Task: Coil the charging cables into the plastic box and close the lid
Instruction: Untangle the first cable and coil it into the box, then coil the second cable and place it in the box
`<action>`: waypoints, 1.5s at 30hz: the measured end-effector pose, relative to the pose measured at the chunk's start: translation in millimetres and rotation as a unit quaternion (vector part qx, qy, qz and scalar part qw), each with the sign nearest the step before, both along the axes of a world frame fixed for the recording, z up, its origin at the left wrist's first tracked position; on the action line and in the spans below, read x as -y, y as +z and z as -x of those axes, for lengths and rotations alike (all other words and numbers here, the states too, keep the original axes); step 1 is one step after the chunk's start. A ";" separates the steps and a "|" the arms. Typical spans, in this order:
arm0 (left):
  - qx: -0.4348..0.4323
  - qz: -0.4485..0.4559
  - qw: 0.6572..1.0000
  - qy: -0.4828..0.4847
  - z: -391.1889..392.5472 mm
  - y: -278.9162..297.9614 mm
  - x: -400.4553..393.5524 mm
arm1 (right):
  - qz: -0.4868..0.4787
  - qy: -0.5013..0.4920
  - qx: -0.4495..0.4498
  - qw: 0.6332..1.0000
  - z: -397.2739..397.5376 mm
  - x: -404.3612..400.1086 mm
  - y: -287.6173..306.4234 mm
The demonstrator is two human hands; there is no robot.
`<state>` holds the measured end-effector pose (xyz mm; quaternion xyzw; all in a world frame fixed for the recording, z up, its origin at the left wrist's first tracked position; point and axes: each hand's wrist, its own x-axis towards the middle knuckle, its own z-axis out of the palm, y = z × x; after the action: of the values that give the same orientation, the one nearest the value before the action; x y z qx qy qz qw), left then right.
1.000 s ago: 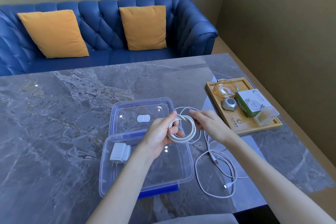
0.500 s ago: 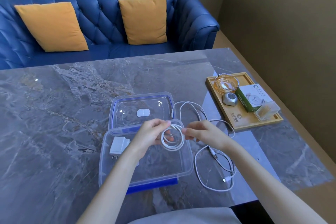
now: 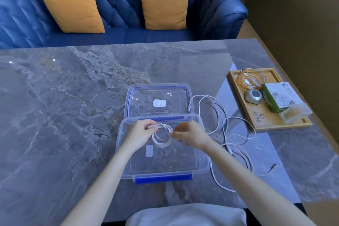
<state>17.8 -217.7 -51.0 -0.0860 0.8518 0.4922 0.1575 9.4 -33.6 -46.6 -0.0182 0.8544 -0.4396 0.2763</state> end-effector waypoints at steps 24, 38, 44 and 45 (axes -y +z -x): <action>-0.121 0.487 0.851 -0.155 0.0 -35.9 -1.8 | -0.185 0.000 -0.121 0.975 11.2 41.2 -49.2; -0.125 0.485 0.837 -0.220 -3.3 -30.8 -5.2 | -0.122 0.021 -0.073 0.990 13.0 23.6 -32.3; -0.125 0.485 0.833 -0.235 1.5 -8.4 -20.9 | -0.058 0.033 -0.076 0.995 10.6 4.5 -1.0; -0.126 0.481 0.836 -0.233 3.4 -2.4 -25.7 | -0.048 0.030 -0.081 0.995 9.6 0.2 4.5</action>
<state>14.4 -192.0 -53.4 0.1133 0.9885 -0.0244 0.0974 -0.1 -33.8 -42.1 -0.0663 0.8930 -0.3871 0.2198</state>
